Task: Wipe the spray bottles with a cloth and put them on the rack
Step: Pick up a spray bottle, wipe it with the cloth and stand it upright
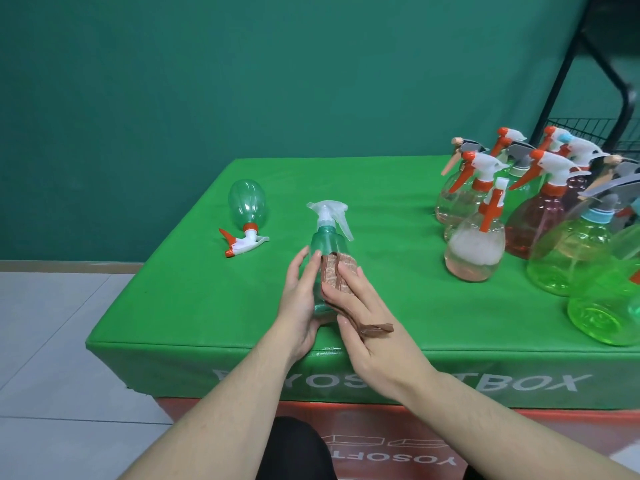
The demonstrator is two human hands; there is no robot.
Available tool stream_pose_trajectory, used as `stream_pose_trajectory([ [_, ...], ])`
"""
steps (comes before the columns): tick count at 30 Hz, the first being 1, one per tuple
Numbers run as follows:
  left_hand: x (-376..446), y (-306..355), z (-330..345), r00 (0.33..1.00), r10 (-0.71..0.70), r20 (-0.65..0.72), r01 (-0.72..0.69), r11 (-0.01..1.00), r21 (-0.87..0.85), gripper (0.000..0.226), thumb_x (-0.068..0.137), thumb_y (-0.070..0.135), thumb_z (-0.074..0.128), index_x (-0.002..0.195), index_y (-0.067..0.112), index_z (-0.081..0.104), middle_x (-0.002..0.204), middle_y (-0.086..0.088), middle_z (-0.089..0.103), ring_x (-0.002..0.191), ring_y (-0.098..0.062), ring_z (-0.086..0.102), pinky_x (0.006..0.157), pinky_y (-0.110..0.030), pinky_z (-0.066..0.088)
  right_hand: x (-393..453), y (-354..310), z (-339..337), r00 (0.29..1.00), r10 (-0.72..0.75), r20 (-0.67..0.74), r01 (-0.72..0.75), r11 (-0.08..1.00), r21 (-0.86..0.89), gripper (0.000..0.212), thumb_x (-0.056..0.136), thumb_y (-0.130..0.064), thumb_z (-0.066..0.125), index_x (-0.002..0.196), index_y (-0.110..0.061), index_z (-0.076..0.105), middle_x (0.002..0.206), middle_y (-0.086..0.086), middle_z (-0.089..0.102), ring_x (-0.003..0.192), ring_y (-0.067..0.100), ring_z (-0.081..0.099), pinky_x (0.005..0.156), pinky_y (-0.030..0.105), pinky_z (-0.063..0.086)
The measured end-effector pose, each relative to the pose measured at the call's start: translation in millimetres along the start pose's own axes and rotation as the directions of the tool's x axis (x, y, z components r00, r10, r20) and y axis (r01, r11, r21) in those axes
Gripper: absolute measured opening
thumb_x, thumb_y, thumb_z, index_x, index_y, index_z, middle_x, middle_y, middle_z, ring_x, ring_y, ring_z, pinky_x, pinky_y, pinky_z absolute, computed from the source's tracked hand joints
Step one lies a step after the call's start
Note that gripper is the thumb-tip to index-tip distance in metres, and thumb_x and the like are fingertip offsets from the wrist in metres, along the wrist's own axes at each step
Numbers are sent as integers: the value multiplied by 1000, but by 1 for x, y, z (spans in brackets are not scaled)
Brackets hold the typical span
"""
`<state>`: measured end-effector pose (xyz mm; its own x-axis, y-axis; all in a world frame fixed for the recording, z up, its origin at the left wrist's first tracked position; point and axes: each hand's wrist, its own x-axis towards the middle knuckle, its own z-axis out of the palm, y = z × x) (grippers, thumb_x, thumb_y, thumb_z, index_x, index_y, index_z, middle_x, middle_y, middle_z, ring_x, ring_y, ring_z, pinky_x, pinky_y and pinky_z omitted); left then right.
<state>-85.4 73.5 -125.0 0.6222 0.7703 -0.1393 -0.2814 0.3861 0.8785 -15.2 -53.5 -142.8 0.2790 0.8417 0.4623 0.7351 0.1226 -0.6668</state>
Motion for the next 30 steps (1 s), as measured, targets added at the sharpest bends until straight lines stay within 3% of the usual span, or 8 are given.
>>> stream_pose_trajectory([
  [6,1,-1,-1,1000,-12,-18,12,1000,-8,59,88,45,67,142,25,52,123,-8,74,107,-29,73,88,-43,57,-2,3,1,1000,-18,-13,18,1000,-5,42,100,-26,42,140,-20,54,166,-8,23,157,12,7,127,37,15],
  [8,1,-2,-3,1000,-9,2,9,1000,-11,66,85,46,67,145,22,52,126,-9,73,112,-30,72,85,-42,60,2,3,3,1000,-21,-18,21,999,-28,41,101,-29,41,140,-19,52,167,-8,20,157,13,5,127,35,14],
  [12,1,-1,-4,997,-21,79,24,999,-40,59,89,42,61,143,17,56,120,-8,75,94,-18,75,67,-31,60,12,0,2,1000,-4,-27,2,997,-74,42,104,-35,38,141,-22,52,167,-14,16,156,8,0,126,26,7],
  [16,0,-1,-4,991,-43,126,47,999,-26,42,101,39,52,139,21,61,122,-7,74,99,-18,74,77,-36,59,31,0,0,999,14,-37,-17,997,-81,44,105,-31,36,147,-27,48,166,-17,14,156,6,-2,126,23,3],
  [19,1,-2,-6,991,-56,125,59,998,-17,45,99,42,51,140,25,60,129,-6,72,112,-23,71,92,-43,57,47,-1,-1,997,68,-22,-70,995,-75,46,107,-32,35,152,-30,41,167,-18,11,155,3,-3,126,25,3],
  [23,2,-3,-5,992,-85,89,88,996,-25,63,89,50,55,145,23,56,131,-6,71,109,-25,71,82,-44,61,75,-6,-9,987,159,3,-159,987,-9,50,110,-30,31,159,-31,26,169,-15,7,152,-6,-1,126,22,3],
  [27,3,-2,-5,989,-126,80,130,991,-45,46,105,45,44,143,23,57,129,-8,72,107,-28,72,76,-48,62,90,-3,-8,979,204,31,-204,979,4,50,110,-34,26,160,-34,23,168,-18,8,148,-13,2,126,24,5],
  [30,4,-2,-5,990,-121,75,124,992,-24,45,107,44,42,141,22,59,124,-8,74,99,-25,73,81,-49,62,87,-4,-6,971,240,8,-240,971,15,47,109,-35,30,157,-36,31,168,-17,11,146,-13,9,122,16,5],
])
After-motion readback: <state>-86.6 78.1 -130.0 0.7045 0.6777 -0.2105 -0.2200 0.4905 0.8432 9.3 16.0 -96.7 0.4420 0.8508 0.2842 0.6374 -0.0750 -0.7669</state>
